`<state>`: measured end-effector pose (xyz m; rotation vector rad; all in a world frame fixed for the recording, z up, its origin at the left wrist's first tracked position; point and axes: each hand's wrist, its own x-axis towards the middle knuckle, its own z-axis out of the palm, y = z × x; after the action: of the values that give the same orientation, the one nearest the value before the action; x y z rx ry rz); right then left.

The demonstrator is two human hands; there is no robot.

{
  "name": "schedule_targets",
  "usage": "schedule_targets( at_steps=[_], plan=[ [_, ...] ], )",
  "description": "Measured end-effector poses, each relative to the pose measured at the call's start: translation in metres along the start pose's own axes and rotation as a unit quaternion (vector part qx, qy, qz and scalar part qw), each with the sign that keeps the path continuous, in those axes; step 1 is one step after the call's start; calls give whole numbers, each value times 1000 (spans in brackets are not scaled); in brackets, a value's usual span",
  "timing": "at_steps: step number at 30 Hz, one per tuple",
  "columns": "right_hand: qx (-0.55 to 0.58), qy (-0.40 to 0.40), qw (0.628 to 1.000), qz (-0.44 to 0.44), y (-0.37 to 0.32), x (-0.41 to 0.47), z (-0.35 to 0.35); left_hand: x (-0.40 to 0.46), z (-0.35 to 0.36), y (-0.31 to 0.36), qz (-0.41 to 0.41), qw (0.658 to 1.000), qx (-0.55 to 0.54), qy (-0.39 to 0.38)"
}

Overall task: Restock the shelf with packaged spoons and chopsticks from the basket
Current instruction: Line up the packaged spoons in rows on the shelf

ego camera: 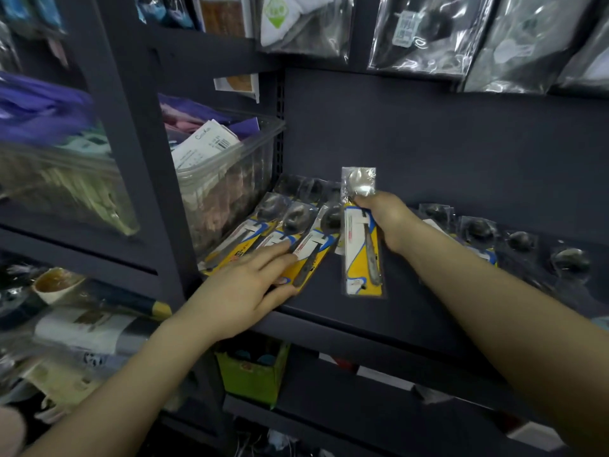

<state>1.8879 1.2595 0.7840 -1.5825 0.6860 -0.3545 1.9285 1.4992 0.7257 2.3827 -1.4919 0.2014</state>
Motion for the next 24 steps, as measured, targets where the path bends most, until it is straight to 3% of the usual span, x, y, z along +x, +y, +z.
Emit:
schedule_targets(
  at_steps=[4,12,15,17,20,24],
  plan=[
    [-38,9,999,15,3,8,9,-3,-2,-15,0,1000,32,-2],
    [-6,-9,999,32,5,9,27,-1,0,-5,-55,996,58,-29],
    [2,-4,1000,-2,1,5,26,1,2,-3,-66,996,52,-32],
    [48,-6,998,-34,-4,-4,19,2,0,0,-57,998,34,11],
    [123,-37,990,-51,-8,-28,9,8,-6,17,-48,982,-95,154],
    [151,-56,986,-37,-7,-57,16,21,-18,57,-152,919,-351,91]
  ],
)
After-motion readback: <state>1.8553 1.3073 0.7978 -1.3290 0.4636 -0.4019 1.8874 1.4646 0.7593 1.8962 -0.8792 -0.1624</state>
